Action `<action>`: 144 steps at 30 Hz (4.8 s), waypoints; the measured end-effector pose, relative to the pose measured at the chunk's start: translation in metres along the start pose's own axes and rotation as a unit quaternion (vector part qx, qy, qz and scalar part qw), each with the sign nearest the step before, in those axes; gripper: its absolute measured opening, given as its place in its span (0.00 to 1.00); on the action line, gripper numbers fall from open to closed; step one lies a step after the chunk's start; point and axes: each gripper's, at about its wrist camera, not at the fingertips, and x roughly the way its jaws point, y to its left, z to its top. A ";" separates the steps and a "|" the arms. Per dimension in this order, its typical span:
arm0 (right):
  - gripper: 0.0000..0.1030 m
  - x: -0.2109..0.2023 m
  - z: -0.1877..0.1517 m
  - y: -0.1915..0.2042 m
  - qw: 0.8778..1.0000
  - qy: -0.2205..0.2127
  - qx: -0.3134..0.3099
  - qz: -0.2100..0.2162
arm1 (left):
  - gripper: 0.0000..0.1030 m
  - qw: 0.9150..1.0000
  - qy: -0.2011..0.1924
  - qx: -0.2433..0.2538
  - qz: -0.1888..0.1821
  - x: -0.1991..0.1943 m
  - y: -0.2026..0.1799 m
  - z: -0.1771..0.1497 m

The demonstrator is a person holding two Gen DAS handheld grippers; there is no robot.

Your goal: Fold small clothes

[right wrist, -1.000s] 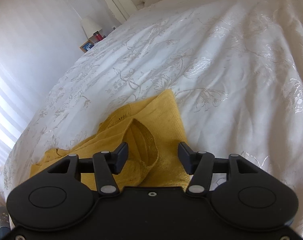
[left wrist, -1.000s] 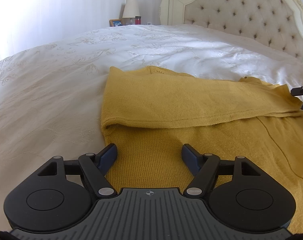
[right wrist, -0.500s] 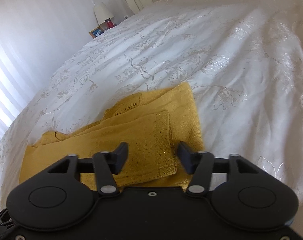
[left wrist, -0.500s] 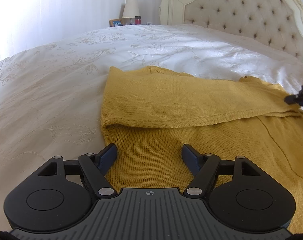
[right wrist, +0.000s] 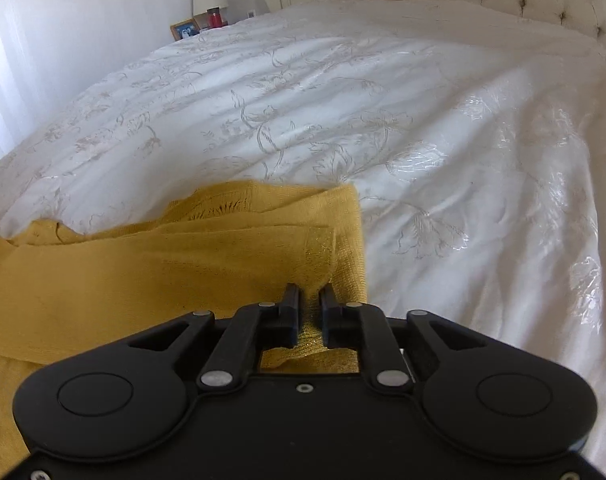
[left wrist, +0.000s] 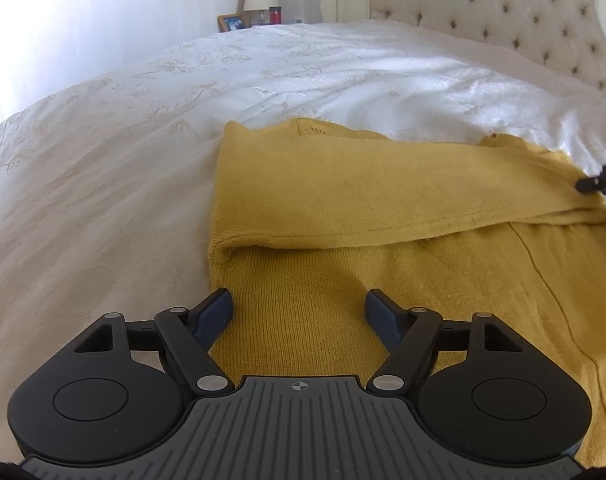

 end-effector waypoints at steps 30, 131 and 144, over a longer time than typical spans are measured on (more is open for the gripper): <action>0.56 -0.162 -0.103 0.048 0.938 0.243 -0.199 0.145 | 0.70 0.980 0.179 -0.004 -0.086 -0.100 0.017 -0.073; 0.09 -0.001 0.068 -0.027 0.999 -0.028 -0.008 0.046 | 0.08 0.980 -0.020 0.196 -0.018 0.033 -0.004 0.135; 0.50 -0.002 0.051 -0.046 0.999 -0.031 0.022 0.022 | 0.26 0.999 0.029 -0.012 -0.031 0.028 0.084 0.130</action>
